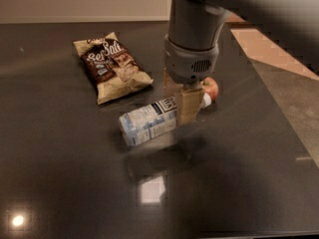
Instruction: Move blue plastic bottle near apple
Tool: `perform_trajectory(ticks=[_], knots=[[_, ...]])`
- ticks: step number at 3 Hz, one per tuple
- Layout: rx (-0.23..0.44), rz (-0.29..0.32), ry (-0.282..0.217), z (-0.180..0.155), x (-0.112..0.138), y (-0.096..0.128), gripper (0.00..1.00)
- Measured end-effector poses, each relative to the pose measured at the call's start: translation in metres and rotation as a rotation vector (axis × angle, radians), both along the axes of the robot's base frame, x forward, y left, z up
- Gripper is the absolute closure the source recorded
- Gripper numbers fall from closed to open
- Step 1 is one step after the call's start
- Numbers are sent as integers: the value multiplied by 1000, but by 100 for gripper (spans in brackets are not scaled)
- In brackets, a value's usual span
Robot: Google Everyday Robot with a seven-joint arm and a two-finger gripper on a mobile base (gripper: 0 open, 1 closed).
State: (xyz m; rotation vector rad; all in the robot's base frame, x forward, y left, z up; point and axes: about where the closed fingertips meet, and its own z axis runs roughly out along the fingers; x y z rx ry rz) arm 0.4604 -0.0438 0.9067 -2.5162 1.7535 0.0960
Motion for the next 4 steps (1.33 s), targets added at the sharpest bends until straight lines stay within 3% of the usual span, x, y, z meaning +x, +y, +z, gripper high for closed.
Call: perform_trajectory(ticks=[2, 3, 4], knots=[[-25, -402, 0, -3, 17, -93, 100], [-10, -525, 23, -15, 23, -123, 100], [-10, -588, 27, -28, 28, -141, 83]])
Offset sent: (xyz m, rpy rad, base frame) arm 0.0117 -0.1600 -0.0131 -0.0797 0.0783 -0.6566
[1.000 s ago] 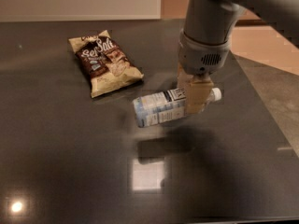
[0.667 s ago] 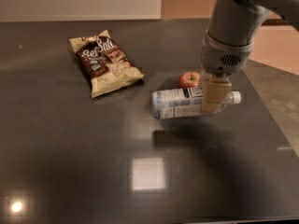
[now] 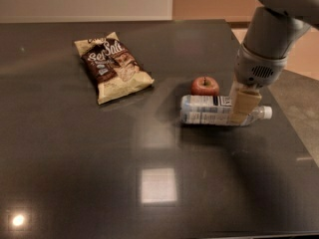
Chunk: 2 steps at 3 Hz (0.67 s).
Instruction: Move blue plastic bottle near apple
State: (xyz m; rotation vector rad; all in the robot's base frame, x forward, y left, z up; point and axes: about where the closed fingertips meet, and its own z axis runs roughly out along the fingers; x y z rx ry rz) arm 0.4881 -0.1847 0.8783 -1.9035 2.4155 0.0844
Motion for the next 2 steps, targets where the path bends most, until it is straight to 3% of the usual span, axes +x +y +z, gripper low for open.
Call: perform_trajectory(ticks=[1, 2], knots=[[11, -37, 1, -12, 6, -12, 59], [34, -28, 9, -25, 8, -10, 37]])
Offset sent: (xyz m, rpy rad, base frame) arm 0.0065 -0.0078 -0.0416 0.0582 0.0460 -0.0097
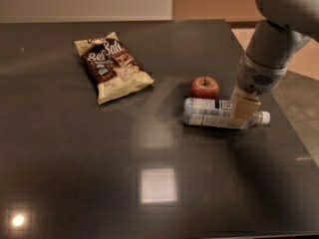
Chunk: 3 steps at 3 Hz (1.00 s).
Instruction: Move blue plastic bottle near apple
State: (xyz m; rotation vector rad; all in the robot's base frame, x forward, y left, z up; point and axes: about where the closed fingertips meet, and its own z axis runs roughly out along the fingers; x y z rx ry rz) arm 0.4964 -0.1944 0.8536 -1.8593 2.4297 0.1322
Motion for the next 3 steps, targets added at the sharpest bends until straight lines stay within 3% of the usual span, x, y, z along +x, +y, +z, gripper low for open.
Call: perform_trajectory(ticks=[1, 2, 3], knots=[[29, 14, 6, -11, 2, 5, 13], [32, 14, 0, -11, 3, 5, 0], [32, 14, 0, -11, 3, 5, 0]])
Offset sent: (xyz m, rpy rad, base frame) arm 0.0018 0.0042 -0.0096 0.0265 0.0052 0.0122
